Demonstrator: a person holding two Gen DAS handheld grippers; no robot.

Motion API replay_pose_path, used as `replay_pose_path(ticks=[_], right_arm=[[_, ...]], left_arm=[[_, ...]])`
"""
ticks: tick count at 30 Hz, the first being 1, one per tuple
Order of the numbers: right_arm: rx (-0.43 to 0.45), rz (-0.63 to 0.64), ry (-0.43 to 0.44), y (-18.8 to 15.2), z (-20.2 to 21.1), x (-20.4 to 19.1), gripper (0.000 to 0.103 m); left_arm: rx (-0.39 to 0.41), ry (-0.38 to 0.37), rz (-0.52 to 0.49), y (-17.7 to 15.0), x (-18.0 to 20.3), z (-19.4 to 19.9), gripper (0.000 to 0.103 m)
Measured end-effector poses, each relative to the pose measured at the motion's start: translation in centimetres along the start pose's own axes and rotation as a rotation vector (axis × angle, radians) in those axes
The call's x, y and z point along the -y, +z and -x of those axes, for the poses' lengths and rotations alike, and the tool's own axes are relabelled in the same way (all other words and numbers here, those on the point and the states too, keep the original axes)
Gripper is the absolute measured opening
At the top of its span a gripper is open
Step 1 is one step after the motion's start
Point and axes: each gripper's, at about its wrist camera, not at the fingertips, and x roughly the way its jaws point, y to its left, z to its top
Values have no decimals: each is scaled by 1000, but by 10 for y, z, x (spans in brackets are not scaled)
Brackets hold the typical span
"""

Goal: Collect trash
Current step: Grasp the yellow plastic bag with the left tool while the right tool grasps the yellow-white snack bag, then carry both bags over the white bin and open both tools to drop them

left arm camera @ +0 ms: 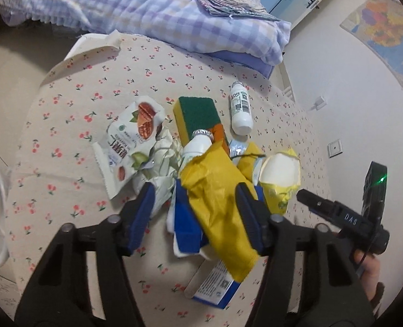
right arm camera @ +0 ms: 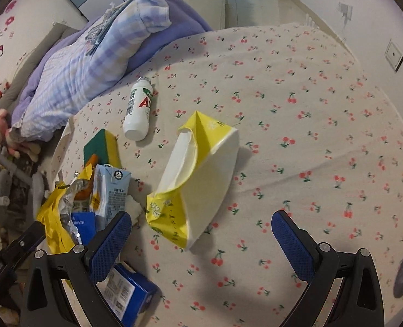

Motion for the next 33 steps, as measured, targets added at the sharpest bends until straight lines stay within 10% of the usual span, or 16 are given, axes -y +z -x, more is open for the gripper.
replay_pose_path(ticks=[5,13,22,24,33], right_arm=[[-20,-54,30,5,-20,2,100],[-70,-98,109,3,-37,-4,41],[-2,-86,101,-1,-6,-2,38],[10,-76,110,-2,4,-4,18],[76,-5,118,-11,37,-22,10]], left_arm=[[2,-29,44,5,-2,-7,21],[32,-39,-7,3,5,7,15],[100,-66,-78,-7,13,47,14],[119,-66,-85,-9,10,60,14],[211,-32,-43,-18,-29,114,14]])
